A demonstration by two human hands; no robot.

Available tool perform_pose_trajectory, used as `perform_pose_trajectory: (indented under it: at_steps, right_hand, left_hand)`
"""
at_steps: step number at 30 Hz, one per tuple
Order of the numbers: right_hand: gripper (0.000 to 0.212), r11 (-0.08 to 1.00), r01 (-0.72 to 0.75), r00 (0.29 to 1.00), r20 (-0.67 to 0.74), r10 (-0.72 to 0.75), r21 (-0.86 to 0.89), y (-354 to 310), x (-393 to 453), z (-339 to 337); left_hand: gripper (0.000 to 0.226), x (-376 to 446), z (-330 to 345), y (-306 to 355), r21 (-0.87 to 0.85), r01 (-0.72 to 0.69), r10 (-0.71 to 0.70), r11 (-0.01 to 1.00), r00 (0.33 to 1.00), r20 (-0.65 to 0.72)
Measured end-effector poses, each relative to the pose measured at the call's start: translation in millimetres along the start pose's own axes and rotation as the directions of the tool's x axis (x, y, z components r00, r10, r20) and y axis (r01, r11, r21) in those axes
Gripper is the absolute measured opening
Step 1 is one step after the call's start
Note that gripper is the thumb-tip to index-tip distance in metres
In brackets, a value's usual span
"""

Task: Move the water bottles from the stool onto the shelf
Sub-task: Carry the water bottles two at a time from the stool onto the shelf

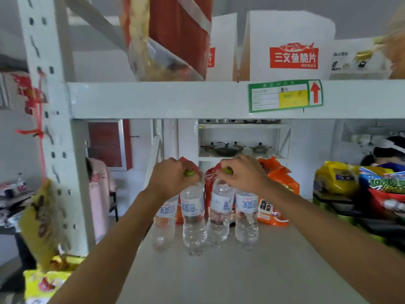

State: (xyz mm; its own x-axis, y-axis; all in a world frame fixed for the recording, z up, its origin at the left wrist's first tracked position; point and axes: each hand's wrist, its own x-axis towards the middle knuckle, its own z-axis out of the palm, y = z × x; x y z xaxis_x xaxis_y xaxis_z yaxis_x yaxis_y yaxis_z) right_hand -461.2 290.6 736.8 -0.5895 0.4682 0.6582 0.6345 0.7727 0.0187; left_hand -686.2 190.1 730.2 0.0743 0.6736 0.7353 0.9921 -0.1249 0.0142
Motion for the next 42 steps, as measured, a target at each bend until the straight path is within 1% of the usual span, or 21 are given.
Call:
perform_pose_trajectory:
  at_steps: [1,3,5,6,8,9,11,12,14,16,19,20,22,24,26,27,30,33,36,39,42]
  right_hand:
    - [0.045,1.0,-0.013,1.0,-0.013,0.014,0.025,1.8,-1.0,1.4]
    - [0.055,0.998,-0.044,0.998,-0.049,0.046,0.05,3.5,-4.5,2.3]
    - [0.061,0.998,-0.057,0.991,-0.123,0.06,0.029,5.1,-13.5,2.2]
    - [0.059,0.997,-0.067,0.982,-0.177,0.071,0.031,7.4,-18.9,3.0]
    - [0.041,0.992,-0.085,0.951,-0.289,0.109,0.097,8.5,-33.3,4.3]
    - [0.029,0.985,-0.086,0.934,-0.332,0.131,0.147,8.7,-40.2,7.4]
    - [0.011,0.969,-0.08,0.909,-0.383,0.167,0.233,7.1,-50.8,14.1]
    - [0.006,0.955,-0.086,0.91,-0.369,0.192,0.285,5.6,-55.3,18.3]
    - [0.021,0.887,-0.132,0.921,-0.277,0.275,0.442,2.5,-64.6,27.7]
    - [0.047,0.805,-0.189,0.912,-0.203,0.356,0.562,-0.7,-73.8,33.0]
    - [0.082,0.686,-0.217,0.905,-0.12,0.408,0.695,1.7,-88.9,41.1]
    - [0.091,0.645,-0.245,0.913,-0.051,0.405,0.724,2.9,-94.8,43.3]
    - [0.105,0.586,-0.337,0.916,0.112,0.386,0.736,6.0,-112.7,56.3]
    - [0.106,0.54,-0.43,0.891,0.245,0.381,0.723,7.3,-136.9,71.4]
    - [0.098,0.52,-0.489,0.866,0.315,0.39,0.701,10.3,-159.2,84.8]
    - [0.097,0.529,-0.512,0.855,0.342,0.39,0.677,11.5,-167.9,87.9]
    - [0.092,0.571,-0.554,0.832,0.414,0.369,0.605,12.7,-177.2,84.0]
    - [0.094,0.569,-0.563,0.825,0.443,0.35,0.6,12.2,-183.0,80.1]
    - [0.091,0.541,-0.579,0.815,0.455,0.359,0.61,12.6,-187.7,81.3]
    - [0.092,0.579,-0.558,0.829,0.438,0.349,0.594,9.5,-190.0,80.5]
    - [0.097,0.574,-0.583,0.812,0.439,0.386,0.575,4.4,-189.4,78.4]
  left_hand:
    - [0.04,-0.9,4.2,-2.1,0.018,-0.022,0.023,1.0,0.999,-0.048]
    - [0.043,-6.4,6.7,-4.4,0.043,-0.058,0.063,0.997,0.986,-0.153]
    - [0.038,-12.0,6.8,-6.3,0.029,-0.053,0.058,0.998,0.977,-0.205]
    - [0.033,-14.4,6.1,-6.8,0.014,-0.038,0.04,0.999,0.976,-0.213]
    - [0.024,-20.2,6.4,-7.8,-0.023,0.001,-0.006,1.0,0.974,-0.227]
    - [0.027,-23.8,8.4,-8.3,-0.029,0.027,-0.033,0.999,0.969,-0.246]
    - [0.043,-29.2,15.2,-11.0,-0.067,0.106,-0.12,0.992,0.953,-0.278]
    - [0.05,-30.9,18.1,-11.8,-0.117,0.145,-0.173,0.983,0.941,-0.29]
    - [0.06,-33.3,22.7,-12.6,-0.202,0.213,-0.267,0.956,0.916,-0.299]
    - [0.055,-34.9,25.7,-13.3,-0.234,0.241,-0.307,0.942,0.898,-0.315]
    - [0.042,-41.0,28.0,-9.0,-0.371,0.237,-0.371,0.898,0.861,-0.347]
    - [0.04,-43.3,29.5,-7.4,-0.379,0.239,-0.381,0.894,0.85,-0.363]
    - [0.038,-47.0,31.7,-4.2,-0.318,0.275,-0.391,0.907,0.829,-0.399]
    - [0.029,-49.3,32.7,-1.0,-0.306,0.312,-0.421,0.899,0.807,-0.414]
    - [0.019,-51.6,31.0,1.0,-0.37,0.355,-0.496,0.859,0.758,-0.424]
    - [0.02,-54.4,30.3,3.3,-0.41,0.38,-0.541,0.829,0.73,-0.417]
    - [0.046,-66.5,30.3,15.8,-0.529,0.452,-0.658,0.719,0.688,-0.307]
    - [0.076,-80.4,41.1,19.7,-0.519,0.64,-0.77,0.567,0.635,-0.06]
    - [0.076,-96.2,47.5,20.9,-0.445,0.733,-0.803,0.515,0.594,0.049]
    - [0.075,-101.0,44.9,20.0,-0.424,0.754,-0.801,0.502,0.59,0.103]
    - [0.083,-115.1,50.8,6.2,-0.421,0.782,-0.746,0.459,0.597,0.296]
